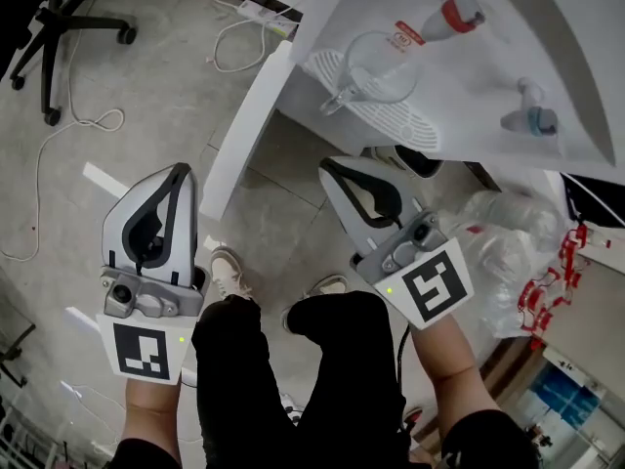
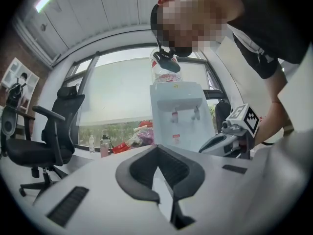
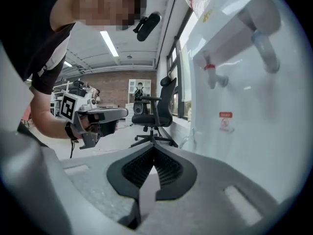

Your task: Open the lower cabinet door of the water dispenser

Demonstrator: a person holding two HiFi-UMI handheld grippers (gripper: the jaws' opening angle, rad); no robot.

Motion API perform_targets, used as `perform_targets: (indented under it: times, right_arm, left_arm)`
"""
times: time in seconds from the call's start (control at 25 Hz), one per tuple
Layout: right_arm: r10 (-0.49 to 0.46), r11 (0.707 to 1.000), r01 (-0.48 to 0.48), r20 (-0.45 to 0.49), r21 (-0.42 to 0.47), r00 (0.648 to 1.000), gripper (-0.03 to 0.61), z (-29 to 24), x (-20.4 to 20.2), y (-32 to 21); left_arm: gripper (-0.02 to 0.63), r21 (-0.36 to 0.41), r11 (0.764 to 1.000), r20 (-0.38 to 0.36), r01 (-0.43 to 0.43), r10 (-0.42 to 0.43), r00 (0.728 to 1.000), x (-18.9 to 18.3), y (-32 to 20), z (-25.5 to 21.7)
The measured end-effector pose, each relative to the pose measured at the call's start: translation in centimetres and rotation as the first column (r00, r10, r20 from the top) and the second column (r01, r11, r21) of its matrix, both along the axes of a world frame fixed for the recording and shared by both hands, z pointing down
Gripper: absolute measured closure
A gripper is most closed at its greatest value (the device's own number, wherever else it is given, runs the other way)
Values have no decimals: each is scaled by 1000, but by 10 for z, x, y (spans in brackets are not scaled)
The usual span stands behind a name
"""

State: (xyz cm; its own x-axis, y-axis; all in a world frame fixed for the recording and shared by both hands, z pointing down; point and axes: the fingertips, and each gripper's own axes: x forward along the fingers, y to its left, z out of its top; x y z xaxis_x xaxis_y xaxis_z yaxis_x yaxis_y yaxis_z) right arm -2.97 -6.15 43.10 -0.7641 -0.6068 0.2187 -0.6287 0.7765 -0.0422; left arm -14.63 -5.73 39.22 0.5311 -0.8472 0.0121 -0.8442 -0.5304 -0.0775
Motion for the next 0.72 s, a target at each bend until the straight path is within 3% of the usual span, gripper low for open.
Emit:
perform_targets:
  times: [0.24, 0.36, 0.72]
  right_arm:
    - [80, 997, -80, -15, -9, 997, 574, -70, 38, 4]
    - [76, 997, -76, -31, 21, 997, 574, -101, 51, 9]
    - [115, 993, -116, -56, -20, 992, 574, -176, 76, 15]
  left_arm:
    - [607, -65, 998, -36, -24, 22, 999, 24, 8, -59]
    - [607, -77, 996, -30, -33, 31, 999, 37, 8, -92]
    - [606, -112, 994, -48, -21, 15, 999, 59, 10, -169]
